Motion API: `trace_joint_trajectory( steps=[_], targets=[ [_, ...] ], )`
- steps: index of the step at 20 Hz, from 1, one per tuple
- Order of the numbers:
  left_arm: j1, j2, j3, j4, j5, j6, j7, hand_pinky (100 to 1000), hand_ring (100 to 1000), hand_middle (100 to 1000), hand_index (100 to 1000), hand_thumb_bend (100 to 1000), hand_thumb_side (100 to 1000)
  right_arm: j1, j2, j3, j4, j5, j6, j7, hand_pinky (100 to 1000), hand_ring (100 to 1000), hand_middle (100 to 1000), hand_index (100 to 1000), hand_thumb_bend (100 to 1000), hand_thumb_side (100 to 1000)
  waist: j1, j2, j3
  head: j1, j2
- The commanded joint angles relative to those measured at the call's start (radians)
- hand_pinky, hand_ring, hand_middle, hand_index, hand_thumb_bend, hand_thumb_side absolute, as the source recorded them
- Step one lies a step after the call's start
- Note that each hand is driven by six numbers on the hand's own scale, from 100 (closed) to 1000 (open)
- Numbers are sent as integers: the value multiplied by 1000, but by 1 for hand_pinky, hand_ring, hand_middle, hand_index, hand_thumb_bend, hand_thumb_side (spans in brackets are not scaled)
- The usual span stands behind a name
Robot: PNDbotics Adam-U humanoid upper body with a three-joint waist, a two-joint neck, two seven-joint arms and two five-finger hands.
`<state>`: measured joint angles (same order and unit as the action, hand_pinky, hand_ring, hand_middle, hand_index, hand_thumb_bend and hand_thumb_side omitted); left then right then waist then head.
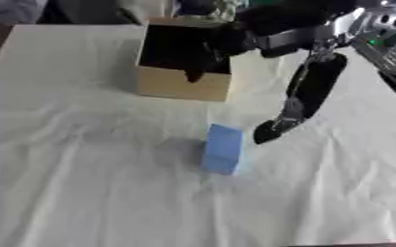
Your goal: Pick up objects on the table and place them in the box.
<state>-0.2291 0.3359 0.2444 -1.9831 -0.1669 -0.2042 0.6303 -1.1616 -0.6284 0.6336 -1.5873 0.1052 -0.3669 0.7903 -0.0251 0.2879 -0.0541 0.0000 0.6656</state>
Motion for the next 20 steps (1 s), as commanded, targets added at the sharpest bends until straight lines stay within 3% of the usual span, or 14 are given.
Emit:
trace_joint_trajectory(
  steps=[1, 10, 12, 13, 20],
  targets=[
    [-13, 23, -1, -17, 8, -1, -5, 728, 578, 545, 817, 408, 177, -25, 4, 17, 35, 22, -150, 117, 847, 884, 870, 917, 518, 209, 4, -13, 2, -4, -14],
    [-13, 23, -1, -17, 11, -1, -6, 728, 578, 546, 818, 405, 179, -30, 33, 62, 130, 103, -284, 117, 855, 892, 880, 922, 494, 135, 3, -11, 9, -5, -21],
    [-13, 24, -1, -17, 11, -1, -7, 728, 578, 546, 817, 399, 182, -30, 33, 69, 143, 107, -310, 117, 856, 893, 880, 923, 531, 117, 2, -10, 10, -4, -23],
    [-13, 24, -1, -17, 12, -1, -7, 728, 578, 546, 818, 404, 177, -30, 33, 73, 148, 109, -320, 117, 856, 893, 880, 923, 500, 131, 2, -10, 10, -4, -23],
    [-12, 26, -2, -17, 14, -1, -8, 728, 578, 546, 817, 403, 177, -24, 20, 90, 177, 104, -367, 117, 857, 890, 878, 923, 510, 127, 2, -9, 10, 0, -20]
  ],
)
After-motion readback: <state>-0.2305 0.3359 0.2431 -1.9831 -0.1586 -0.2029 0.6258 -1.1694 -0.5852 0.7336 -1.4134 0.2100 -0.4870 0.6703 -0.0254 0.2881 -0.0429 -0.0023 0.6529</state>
